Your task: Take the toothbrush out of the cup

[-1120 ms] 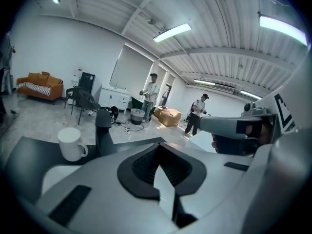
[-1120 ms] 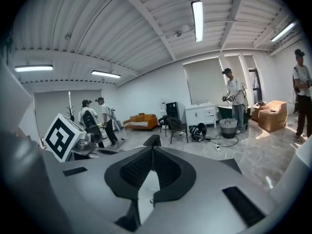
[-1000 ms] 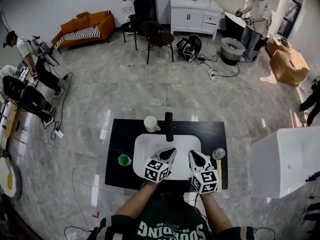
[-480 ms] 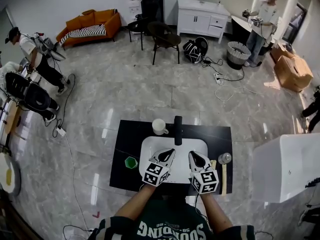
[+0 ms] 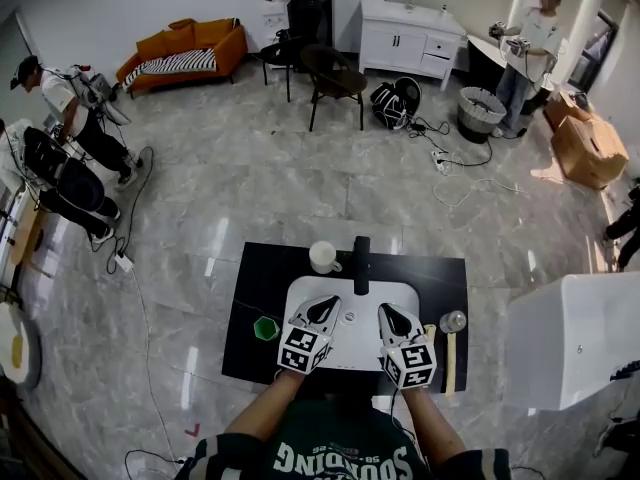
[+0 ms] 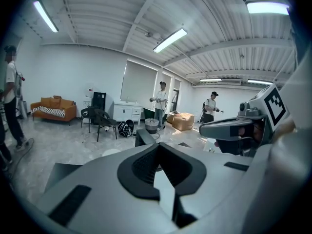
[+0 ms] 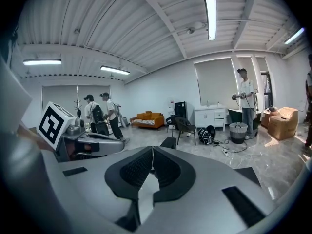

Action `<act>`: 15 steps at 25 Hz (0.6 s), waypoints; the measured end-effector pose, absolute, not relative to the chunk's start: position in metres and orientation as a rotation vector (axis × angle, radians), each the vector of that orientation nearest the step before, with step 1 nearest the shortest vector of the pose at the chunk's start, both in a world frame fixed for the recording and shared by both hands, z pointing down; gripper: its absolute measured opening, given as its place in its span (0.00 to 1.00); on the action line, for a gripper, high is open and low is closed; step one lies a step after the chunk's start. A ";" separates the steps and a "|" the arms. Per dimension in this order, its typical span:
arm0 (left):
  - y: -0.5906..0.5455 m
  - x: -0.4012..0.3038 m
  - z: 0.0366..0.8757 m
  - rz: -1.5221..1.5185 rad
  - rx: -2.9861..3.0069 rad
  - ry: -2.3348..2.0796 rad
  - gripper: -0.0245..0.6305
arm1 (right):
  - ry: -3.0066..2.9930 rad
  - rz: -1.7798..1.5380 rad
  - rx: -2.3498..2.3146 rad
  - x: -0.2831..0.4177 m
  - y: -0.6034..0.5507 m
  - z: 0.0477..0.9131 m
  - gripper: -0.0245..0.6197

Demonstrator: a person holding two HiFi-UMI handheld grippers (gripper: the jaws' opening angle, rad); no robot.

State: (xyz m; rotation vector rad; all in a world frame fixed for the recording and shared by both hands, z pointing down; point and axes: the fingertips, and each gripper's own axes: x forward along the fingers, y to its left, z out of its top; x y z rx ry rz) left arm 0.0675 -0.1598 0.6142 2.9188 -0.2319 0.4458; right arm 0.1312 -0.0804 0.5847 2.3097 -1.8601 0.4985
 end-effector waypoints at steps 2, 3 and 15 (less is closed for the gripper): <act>-0.162 0.067 0.615 0.449 2.915 -0.235 0.05 | -1.857 0.503 2.301 0.132 -0.080 0.587 0.10; -0.162 0.067 0.615 0.450 2.914 -0.234 0.05 | -1.851 0.508 2.303 0.133 -0.079 0.588 0.10; -0.154 0.072 0.619 0.469 2.897 -0.200 0.05 | -1.802 0.551 2.320 0.143 -0.066 0.590 0.10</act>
